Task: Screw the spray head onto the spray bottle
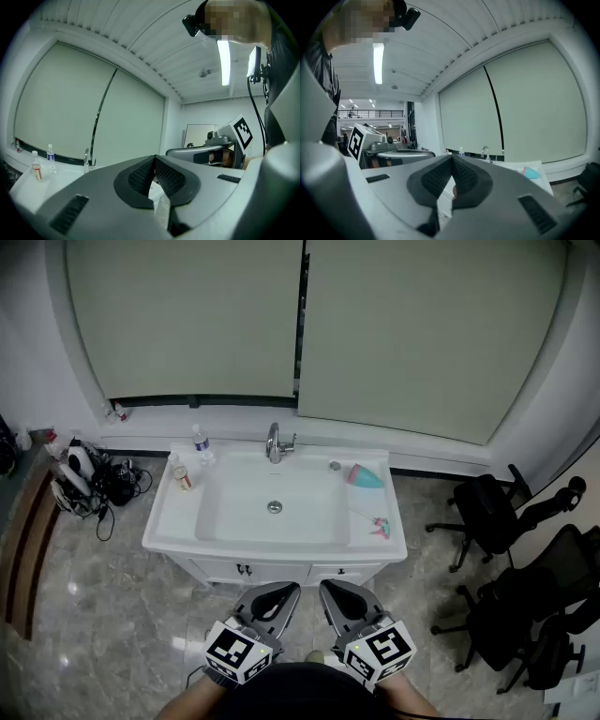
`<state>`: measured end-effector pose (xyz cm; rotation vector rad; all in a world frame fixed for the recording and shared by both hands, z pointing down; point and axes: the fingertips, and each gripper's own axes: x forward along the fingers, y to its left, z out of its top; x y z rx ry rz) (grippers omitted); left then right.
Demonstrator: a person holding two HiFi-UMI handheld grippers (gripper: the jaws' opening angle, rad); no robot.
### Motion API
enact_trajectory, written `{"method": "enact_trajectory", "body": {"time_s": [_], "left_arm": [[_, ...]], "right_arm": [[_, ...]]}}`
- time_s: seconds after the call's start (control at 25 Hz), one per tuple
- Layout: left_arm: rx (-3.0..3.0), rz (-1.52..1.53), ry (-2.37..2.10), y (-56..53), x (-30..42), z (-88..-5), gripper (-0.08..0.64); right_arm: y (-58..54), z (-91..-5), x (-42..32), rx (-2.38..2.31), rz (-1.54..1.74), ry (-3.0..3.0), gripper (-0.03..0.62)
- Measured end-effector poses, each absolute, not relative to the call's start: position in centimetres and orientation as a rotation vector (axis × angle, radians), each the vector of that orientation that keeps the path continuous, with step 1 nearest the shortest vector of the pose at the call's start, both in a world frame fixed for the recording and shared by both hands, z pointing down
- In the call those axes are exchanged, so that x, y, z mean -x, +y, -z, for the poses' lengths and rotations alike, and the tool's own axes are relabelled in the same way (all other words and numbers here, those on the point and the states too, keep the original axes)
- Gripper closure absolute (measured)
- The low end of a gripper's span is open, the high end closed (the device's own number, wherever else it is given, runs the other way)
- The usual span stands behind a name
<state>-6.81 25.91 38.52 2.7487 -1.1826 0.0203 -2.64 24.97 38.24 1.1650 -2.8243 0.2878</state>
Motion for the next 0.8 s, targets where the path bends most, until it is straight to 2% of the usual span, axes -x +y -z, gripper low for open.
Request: {"method": "enact_trajectory", "body": {"time_s": [0.8], "left_arm": [[-2.75,-0.031,-1.138,26.5,5.5,-38.9,0.555]], "right_arm": [[26.3,-37.8,2.3,-1.108,-0.317,-2.896,0.593]]}}
